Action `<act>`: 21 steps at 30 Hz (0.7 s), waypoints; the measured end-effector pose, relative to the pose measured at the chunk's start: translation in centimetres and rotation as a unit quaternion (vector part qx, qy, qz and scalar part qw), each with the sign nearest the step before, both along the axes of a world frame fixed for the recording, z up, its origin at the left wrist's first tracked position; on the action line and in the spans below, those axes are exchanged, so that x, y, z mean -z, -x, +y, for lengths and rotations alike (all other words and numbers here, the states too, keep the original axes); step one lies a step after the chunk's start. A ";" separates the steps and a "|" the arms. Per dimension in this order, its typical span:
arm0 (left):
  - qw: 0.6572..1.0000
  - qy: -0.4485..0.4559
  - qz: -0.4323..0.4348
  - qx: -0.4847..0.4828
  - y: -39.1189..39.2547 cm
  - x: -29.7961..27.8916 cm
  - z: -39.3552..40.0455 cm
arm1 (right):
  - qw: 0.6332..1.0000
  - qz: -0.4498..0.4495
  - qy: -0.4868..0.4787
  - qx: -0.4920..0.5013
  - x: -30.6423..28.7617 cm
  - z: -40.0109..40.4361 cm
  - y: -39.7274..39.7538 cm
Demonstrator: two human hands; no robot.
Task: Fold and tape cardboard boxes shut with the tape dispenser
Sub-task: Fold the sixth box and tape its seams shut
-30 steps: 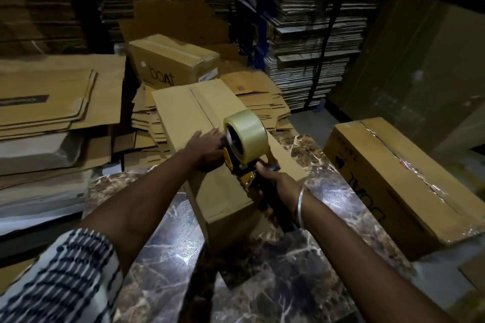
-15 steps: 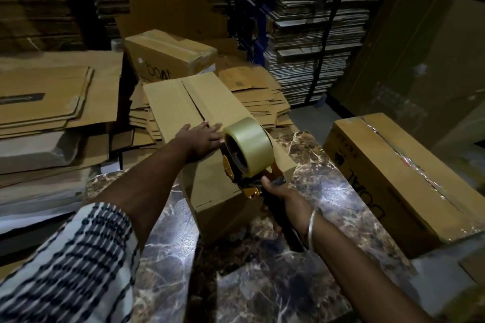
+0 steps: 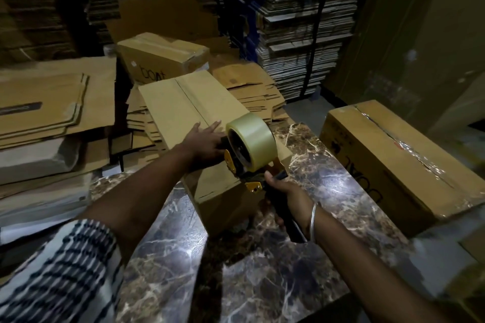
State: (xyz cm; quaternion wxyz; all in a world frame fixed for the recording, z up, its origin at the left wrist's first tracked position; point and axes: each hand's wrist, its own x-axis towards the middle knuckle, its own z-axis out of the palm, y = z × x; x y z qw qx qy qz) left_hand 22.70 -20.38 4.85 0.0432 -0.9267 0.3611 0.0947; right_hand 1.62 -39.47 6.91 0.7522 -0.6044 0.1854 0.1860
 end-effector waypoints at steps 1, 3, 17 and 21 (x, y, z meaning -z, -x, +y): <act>1.000 -0.012 -0.001 0.002 0.0 -0.1 0.0 | 1.000 -0.005 -0.002 0.002 0.3 -0.2 0.2; 1.000 -0.020 0.000 0.001 0.3 -0.2 -0.1 | 0.999 -0.033 -0.008 0.009 1.2 -0.5 1.2; 0.995 0.089 0.050 0.012 4.8 -0.8 -1.8 | 0.986 -0.152 -0.054 0.051 6.1 -0.1 4.7; 0.990 0.120 0.073 0.002 5.4 -0.4 -1.7 | 0.982 -0.147 -0.088 0.073 5.7 -0.1 4.1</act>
